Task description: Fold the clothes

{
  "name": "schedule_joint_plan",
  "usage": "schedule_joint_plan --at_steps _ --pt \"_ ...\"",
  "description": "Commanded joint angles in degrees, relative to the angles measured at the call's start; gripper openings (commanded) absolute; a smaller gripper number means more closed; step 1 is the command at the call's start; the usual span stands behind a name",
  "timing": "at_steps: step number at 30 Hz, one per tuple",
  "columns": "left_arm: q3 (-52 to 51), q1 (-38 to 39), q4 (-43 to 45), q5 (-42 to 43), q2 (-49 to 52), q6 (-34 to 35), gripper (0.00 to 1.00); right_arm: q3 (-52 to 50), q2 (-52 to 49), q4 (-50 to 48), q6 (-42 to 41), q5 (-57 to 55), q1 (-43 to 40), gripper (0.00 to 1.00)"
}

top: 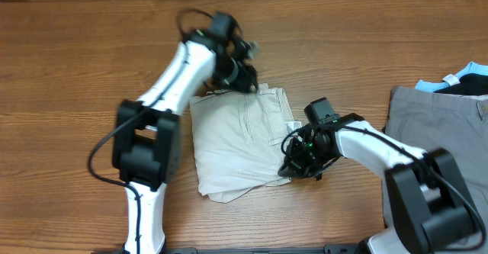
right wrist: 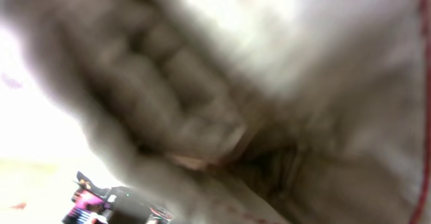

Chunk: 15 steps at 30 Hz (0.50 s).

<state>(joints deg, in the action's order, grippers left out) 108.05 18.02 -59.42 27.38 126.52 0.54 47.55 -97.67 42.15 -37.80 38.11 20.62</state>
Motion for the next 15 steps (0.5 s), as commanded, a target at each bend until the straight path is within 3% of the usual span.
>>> schedule_joint_plan --at_steps 1,6,8,15 --pt "10.34 -5.18 -7.65 -0.68 -0.85 -0.61 0.53 0.61 7.04 0.22 11.02 1.01 0.00 0.04" --pt "16.22 -8.07 -21.99 -0.33 -0.85 -5.14 0.55 1.99 14.32 -3.08 12.72 4.66 -0.02 0.04" --pt "15.26 -8.15 -25.24 -0.48 -0.81 -9.03 0.41 1.97 14.73 -6.27 12.11 6.78 0.04 0.04" --pt "-0.42 -7.13 -21.38 6.34 -0.79 -21.18 0.32 1.92 8.04 -19.87 8.00 9.11 5.62 0.04"
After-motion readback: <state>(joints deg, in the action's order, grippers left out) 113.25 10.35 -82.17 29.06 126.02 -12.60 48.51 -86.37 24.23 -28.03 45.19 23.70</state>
